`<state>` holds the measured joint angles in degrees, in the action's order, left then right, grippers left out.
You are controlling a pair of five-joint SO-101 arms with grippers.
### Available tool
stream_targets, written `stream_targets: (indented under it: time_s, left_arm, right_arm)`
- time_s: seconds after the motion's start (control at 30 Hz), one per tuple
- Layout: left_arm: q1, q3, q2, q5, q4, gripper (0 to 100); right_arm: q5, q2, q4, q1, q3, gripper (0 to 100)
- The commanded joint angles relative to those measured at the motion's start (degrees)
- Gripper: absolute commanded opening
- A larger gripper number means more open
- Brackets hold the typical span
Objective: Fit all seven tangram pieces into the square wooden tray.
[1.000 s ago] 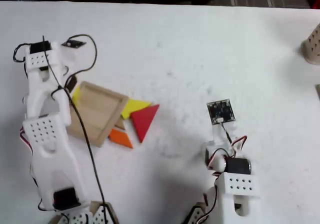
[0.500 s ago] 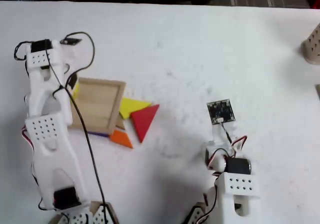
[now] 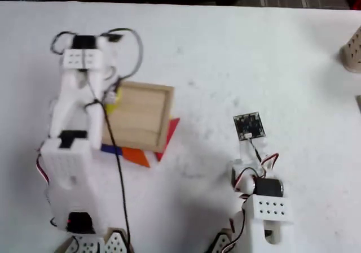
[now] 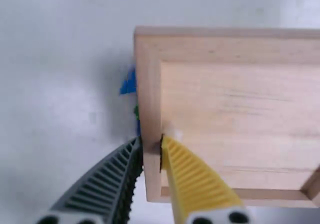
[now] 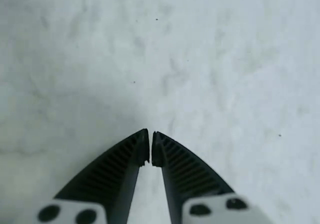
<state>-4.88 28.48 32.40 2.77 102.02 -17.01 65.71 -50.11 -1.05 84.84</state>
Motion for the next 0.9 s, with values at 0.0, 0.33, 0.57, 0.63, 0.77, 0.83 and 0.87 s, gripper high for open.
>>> stream_targets:
  time_s: [0.0, 0.33, 0.57, 0.63, 0.77, 0.83, 0.87]
  left_arm:
    - [11.2, -2.5, -13.2, -4.9, -0.2, 2]
    - [26.1, -5.2, -14.1, -20.3, -12.9, 2]
    - [32.3, -17.8, -14.1, -26.9, -29.8, 2]
    - [34.0, -20.4, -14.1, -27.1, -33.3, 3]
    - [35.4, -22.2, -14.2, -26.9, -34.0, 18]
    - [34.9, -21.8, -14.3, -27.0, -31.9, 27]
    - [34.4, -21.8, -14.5, -27.0, -30.9, 30]
  right_arm:
    - [0.4, 0.9, 0.8, 0.1, -2.4, 1.8]
    - [0.9, 0.9, 6.8, -15.3, -2.6, 1.7]
    - [0.9, 0.7, 7.0, -24.0, -2.8, 1.7]
    - [0.9, 0.5, 7.0, -24.0, -2.8, 1.7]
    - [0.9, 0.5, 7.0, -24.0, -2.8, 1.7]
    - [0.9, 0.5, 7.0, -24.0, -2.8, 1.7]
    - [0.9, 0.5, 7.0, -24.0, -2.8, 1.7]
